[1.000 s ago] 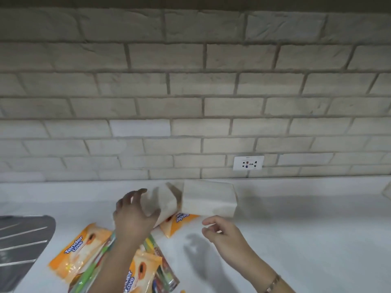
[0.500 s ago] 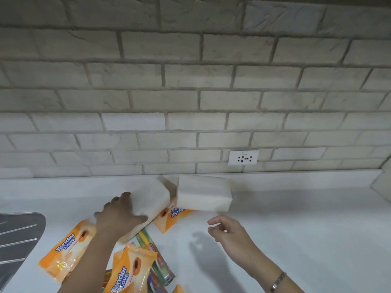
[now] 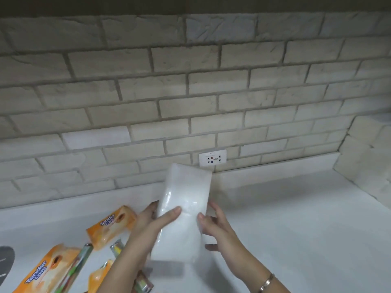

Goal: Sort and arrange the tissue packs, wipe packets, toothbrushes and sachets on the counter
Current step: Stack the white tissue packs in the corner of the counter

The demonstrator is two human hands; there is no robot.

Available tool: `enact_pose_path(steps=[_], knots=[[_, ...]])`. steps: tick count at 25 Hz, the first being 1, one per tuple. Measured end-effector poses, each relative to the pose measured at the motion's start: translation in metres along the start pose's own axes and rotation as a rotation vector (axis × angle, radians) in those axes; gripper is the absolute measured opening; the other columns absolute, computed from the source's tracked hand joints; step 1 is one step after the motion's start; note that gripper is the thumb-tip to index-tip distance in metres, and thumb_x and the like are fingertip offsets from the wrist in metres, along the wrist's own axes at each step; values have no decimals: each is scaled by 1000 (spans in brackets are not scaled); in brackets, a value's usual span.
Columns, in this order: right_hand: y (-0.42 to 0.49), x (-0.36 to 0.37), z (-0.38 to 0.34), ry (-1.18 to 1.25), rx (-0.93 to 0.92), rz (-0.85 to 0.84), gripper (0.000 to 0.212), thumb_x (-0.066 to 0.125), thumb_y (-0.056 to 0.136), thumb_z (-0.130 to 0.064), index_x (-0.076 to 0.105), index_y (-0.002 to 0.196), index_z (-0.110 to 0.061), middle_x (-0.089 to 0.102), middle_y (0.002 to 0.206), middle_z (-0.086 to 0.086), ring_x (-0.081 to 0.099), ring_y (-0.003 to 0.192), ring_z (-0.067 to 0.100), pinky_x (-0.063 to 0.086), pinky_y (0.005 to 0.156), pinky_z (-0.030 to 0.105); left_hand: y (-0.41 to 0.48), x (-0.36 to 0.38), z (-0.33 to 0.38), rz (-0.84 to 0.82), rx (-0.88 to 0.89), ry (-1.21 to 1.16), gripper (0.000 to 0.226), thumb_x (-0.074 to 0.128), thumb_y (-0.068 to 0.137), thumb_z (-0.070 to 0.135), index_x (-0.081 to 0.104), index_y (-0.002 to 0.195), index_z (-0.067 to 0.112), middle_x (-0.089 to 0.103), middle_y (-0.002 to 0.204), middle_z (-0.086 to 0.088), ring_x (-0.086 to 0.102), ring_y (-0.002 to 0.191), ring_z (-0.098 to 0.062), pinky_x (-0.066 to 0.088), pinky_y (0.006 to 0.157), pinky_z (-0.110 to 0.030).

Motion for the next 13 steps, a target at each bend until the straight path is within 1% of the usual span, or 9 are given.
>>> enact_pose_path(steps=[2,3,5,6,7,8,10,11,13], knots=[[-7,-18,-7,112,-75,27,66,74,77,-54,49,137,-46,71,125,-11,71,112,10,60,88,34,2,43,-2,-119,-74,-51,53,84,72,42,73,113,10,77,108,-17,74,99,-37,57,94,-54],[-10,-29,-10,179,-101,72,65,76,77,-47,52,137,-39,73,124,-7,72,111,15,61,85,34,3,59,-3,-165,-96,-72,51,80,76,44,74,114,10,76,112,-19,73,103,-38,54,99,-56],[-14,-63,-10,315,-122,203,70,82,74,-43,55,136,-27,76,119,2,74,108,24,60,91,44,8,98,-5,-261,-119,-96,47,71,88,45,74,117,9,74,117,-20,70,111,-38,49,105,-54],[-17,-81,-9,378,-128,264,70,85,74,-43,56,135,-24,77,117,5,75,106,27,59,93,48,11,114,-6,-279,-121,-99,44,66,91,45,74,118,11,73,119,-19,69,113,-36,48,106,-53],[-19,-101,-10,429,-131,329,67,87,76,-43,57,132,-23,78,114,7,75,103,28,59,93,50,15,131,-9,-280,-120,-98,44,66,90,47,74,118,14,74,118,-17,70,112,-33,49,104,-51],[-22,-124,-9,463,-135,392,63,86,78,-43,58,131,-23,78,111,6,76,101,28,59,92,50,20,150,-10,-259,-116,-99,47,69,84,51,74,117,18,75,116,-13,72,108,-29,52,98,-47],[-28,-171,-11,492,-139,506,64,83,78,-48,56,131,-25,79,109,4,77,99,26,58,93,50,31,190,-16,-245,-86,-30,62,74,65,63,69,117,29,76,114,-3,73,102,-18,56,87,-40],[-32,-195,-14,488,-142,556,67,81,76,-51,53,132,-26,79,110,1,77,99,24,58,94,49,35,213,-19,-270,-69,26,67,75,57,69,68,115,36,75,114,2,72,102,-15,57,86,-39],[-38,-238,-21,482,-142,642,72,76,73,-57,49,134,-30,78,112,-3,77,97,19,59,91,47,37,259,-22,-334,-71,69,70,77,50,71,65,114,46,73,114,10,71,100,-9,58,87,-38]])
Point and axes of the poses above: each hand's wrist, its own y-axis towards the middle knuckle, its own x-axis out of the palm, z = x × y, the point moved 5 cm from there along y, towards the middle knuckle
